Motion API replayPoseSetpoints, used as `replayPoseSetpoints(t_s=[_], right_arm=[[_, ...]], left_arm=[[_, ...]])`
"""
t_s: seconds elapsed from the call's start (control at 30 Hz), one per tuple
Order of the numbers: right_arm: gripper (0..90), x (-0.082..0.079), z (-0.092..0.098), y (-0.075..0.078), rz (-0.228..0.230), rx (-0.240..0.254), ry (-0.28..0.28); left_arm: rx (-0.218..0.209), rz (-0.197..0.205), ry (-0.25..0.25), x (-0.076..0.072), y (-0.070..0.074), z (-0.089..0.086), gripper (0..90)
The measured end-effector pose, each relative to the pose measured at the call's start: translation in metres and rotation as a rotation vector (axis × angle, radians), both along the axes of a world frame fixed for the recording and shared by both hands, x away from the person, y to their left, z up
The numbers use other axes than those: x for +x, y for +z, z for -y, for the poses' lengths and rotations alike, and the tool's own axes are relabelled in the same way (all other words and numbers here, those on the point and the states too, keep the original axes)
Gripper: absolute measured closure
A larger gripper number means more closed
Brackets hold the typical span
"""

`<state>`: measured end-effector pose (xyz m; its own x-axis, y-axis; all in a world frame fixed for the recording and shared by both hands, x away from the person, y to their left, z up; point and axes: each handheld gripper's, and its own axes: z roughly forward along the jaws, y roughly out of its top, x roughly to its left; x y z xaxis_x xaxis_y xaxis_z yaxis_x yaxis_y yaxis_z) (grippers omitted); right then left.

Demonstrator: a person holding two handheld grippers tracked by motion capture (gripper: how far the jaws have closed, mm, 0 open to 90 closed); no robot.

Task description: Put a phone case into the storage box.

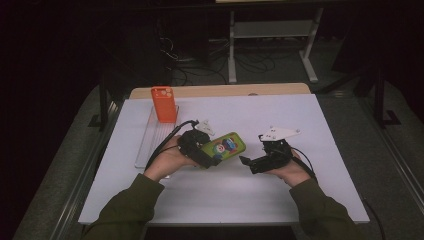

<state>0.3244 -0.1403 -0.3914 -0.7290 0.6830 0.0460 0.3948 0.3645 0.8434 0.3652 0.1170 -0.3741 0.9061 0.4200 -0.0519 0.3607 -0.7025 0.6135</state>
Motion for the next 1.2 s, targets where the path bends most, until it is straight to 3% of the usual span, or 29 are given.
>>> replayPoseSetpoints(t_s=[0.07,0.1,0.17,0.3,0.37,0.47,0.53,0.57,0.63,0.7,0.8,1.07,1.2], right_arm=[[0.0,0.002,-0.003,-0.001,0.002,-0.016,0.003],[0.0,0.003,-0.004,-0.002,0.014,-0.023,0.01],[0.0,0.002,-0.006,-0.003,0.033,-0.039,0.003],[0.0,-0.004,-0.011,-0.006,0.09,-0.112,0.011],[0.1,-0.006,-0.012,-0.006,0.115,-0.128,0.011],[0.1,-0.008,-0.014,-0.006,0.154,-0.148,0.013],[0.1,-0.01,-0.016,-0.007,0.181,-0.17,0.021],[0.1,-0.01,-0.016,-0.008,0.19,-0.18,0.021],[0.0,-0.011,-0.017,-0.009,0.227,-0.208,0.027],[0.0,-0.013,-0.019,-0.01,0.258,-0.226,0.029],[0.1,-0.015,-0.021,-0.01,0.307,-0.256,0.043],[0.1,-0.02,-0.029,-0.014,0.385,-0.351,0.054],[0.1,-0.023,-0.034,-0.016,0.452,-0.418,0.069]], left_arm=[[0.004,-0.002,-0.001,0.0,0.0,0.0,15.7],[0.03,0.002,-0.02,0.001,0.001,-0.001,15.7],[0.026,-0.003,-0.013,0.001,0.001,-0.001,15.7],[0.025,0.003,-0.018,0.001,0.0,-0.001,15.7],[0.029,0.001,-0.028,0.001,0.0,-0.001,15.8],[0.003,-0.006,-0.008,-0.001,-0.001,0.001,15.7],[0.03,0.002,-0.032,0.0,0.0,0.0,15.7],[0.003,-0.006,-0.013,-0.002,-0.002,0.002,15.7],[0.005,-0.006,-0.015,-0.002,-0.002,0.003,15.7],[0.034,0.001,-0.043,-0.001,-0.001,0.002,15.8],[0.006,-0.006,-0.021,-0.003,-0.002,0.003,15.8],[0.005,-0.006,-0.025,-0.004,-0.002,0.004,15.8],[0.001,-0.006,-0.024,-0.004,-0.001,0.004,15.8]])
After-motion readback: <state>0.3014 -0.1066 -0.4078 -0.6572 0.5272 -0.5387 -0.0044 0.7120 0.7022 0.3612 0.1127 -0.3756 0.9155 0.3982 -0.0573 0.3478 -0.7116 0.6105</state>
